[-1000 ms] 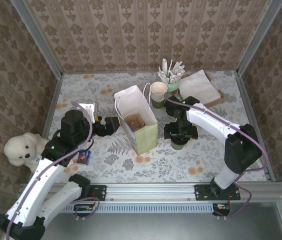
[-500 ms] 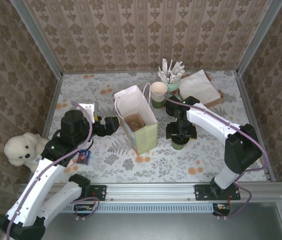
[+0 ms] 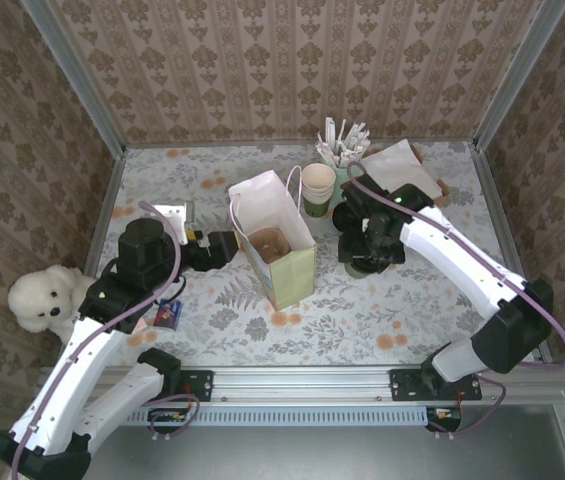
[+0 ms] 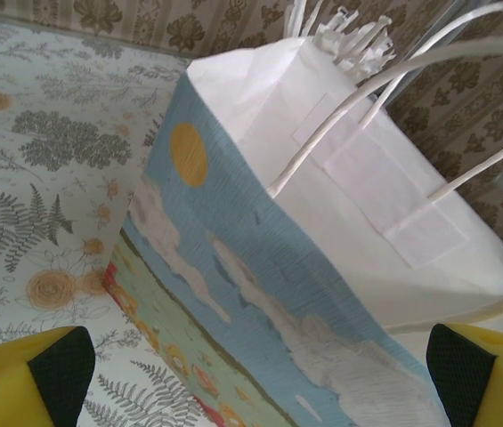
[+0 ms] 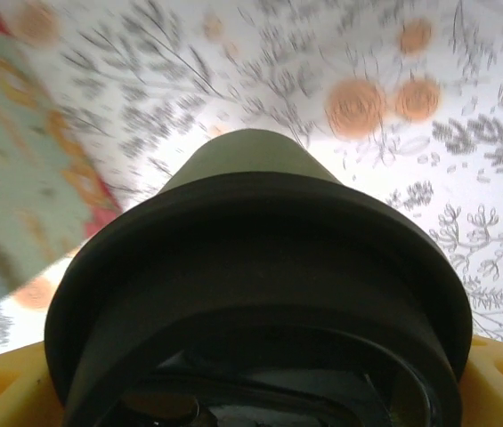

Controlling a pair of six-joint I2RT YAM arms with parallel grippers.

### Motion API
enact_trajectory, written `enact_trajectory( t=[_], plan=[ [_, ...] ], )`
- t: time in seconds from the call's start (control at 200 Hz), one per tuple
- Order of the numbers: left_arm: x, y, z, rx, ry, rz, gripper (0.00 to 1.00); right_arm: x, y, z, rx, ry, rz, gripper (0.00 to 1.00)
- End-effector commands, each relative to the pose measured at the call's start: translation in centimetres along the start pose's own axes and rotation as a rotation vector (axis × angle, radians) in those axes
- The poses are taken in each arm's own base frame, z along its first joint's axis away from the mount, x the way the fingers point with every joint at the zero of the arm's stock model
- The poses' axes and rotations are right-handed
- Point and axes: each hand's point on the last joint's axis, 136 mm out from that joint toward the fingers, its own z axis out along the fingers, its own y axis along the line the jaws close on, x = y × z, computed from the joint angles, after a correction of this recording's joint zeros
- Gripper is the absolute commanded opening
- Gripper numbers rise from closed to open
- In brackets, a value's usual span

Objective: Pack the takeout coffee

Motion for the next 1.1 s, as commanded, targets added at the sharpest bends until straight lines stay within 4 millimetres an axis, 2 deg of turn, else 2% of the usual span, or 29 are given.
enact_trajectory(
  t=[0.0, 0.275, 0.435, 0.57, 0.725, 0.895, 1.005, 1.095],
  plan=[
    [-1.8, -1.1, -0.9, 0.026, -0.038, 0.023, 1.00, -0.8, 0.5, -4.6, -0.031, -0.087, -0.039, 0.65],
    [-3.1, -0.7, -2.0, -0.034, -0.061, -0.039, 1.00, -3.4, 2.1, -13.3, -0.114, -0.282, -0.078, 0.63],
    [-4.3, -2.1, -2.5, 0.015, -0.070, -0.047, 1.00, -5.1, 3.0, -17.7, -0.168, -0.423, -0.076, 0.61],
    [-4.8, -2.7, -1.5, 0.019, -0.018, -0.074, 1.00, -6.2, 5.3, -20.7, -0.266, -0.514, -0.100, 0.60],
    [-5.1, -3.7, 0.1, 0.047, 0.057, -0.106, 1.00, -6.3, 9.5, -22.8, -0.374, -0.583, -0.175, 0.60],
    [-5.3, -4.6, 1.0, 0.054, 0.084, -0.077, 0.97, -5.2, 13.6, -24.8, -0.472, -0.632, -0.253, 0.60],
    [-5.4, -4.8, 1.2, 0.041, 0.093, -0.046, 0.83, -4.4, 15.4, -23.6, -0.475, -0.586, -0.274, 0.60],
    [-5.3, -4.4, 1.2, 0.010, 0.097, -0.044, 0.69, -4.3, 15.3, -21.8, -0.377, -0.550, -0.263, 0.61]
  ],
)
